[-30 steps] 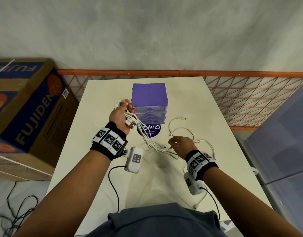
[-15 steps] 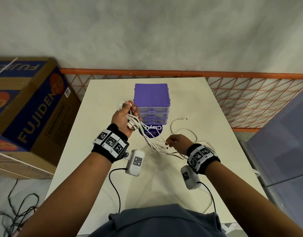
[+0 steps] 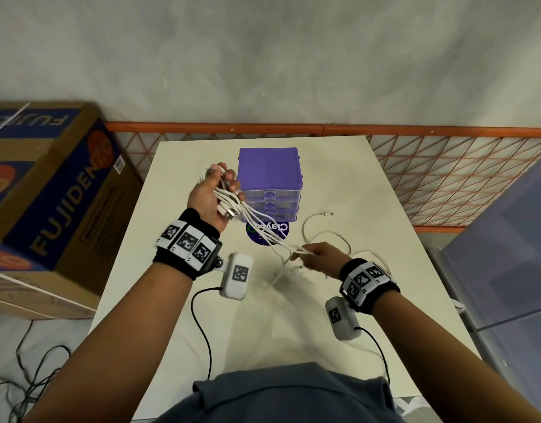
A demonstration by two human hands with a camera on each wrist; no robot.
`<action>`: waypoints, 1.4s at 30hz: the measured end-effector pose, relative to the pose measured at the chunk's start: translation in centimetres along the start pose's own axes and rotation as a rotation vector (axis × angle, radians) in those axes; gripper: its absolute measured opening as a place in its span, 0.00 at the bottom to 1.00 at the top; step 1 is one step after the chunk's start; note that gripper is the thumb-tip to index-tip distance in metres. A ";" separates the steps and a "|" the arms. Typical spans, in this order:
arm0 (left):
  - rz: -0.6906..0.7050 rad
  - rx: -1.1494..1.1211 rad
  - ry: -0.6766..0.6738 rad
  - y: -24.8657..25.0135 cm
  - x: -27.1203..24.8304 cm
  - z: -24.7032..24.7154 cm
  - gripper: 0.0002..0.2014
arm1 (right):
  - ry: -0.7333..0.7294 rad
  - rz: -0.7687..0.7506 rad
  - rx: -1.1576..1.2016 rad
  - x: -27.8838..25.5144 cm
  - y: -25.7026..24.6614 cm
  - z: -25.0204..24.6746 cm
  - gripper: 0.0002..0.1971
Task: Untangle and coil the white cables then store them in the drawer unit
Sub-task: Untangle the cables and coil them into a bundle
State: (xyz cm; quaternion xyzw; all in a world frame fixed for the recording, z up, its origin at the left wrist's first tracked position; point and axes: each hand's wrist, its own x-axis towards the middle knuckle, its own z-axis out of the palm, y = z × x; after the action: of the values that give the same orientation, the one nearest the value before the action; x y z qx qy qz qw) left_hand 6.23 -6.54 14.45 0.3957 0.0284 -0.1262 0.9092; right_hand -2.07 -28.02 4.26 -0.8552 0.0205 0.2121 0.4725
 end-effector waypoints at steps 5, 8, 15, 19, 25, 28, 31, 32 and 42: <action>0.053 -0.023 0.095 0.9 0.5 -0.7 0.15 | 0.309 0.079 0.075 0.0 2.4 -2.1 0.11; 0.041 -0.016 0.110 0.1 0.4 -0.3 0.15 | 0.284 0.121 0.070 -0.3 2.4 -2.3 0.05; 0.009 -0.005 0.058 -0.4 0.4 1.4 0.15 | 0.203 0.123 0.210 -0.9 0.4 -2.0 0.23; -0.026 0.052 0.002 -1.6 -0.2 2.4 0.14 | 0.222 -0.108 0.282 -1.2 -4.3 -1.6 0.27; -0.100 0.008 -0.016 -3.3 -1.4 4.1 0.14 | -0.029 -0.206 0.020 -0.6 -9.8 -0.4 0.08; -0.077 0.041 0.088 -2.5 -0.8 4.0 0.14 | 0.051 -0.126 0.046 -1.0 -9.1 0.8 0.11; 0.043 0.258 0.302 -1.3 0.5 2.6 0.13 | 0.129 -0.166 -0.023 -1.7 -7.6 1.1 0.11; 0.089 0.438 0.345 -1.3 0.7 2.1 0.12 | 0.132 -0.191 -0.092 -1.9 -7.3 1.0 0.12; 0.065 1.302 -0.084 -5.0 -1.3 1.5 0.10 | 0.294 -0.466 -0.585 -1.5 -8.7 -0.3 0.15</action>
State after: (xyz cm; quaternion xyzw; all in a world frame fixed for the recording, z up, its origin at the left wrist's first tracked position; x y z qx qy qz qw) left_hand 3.65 -10.61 12.12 0.8608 -0.1016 -0.1054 0.4874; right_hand -1.30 -23.74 11.95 -0.9566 -0.1677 -0.0283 0.2366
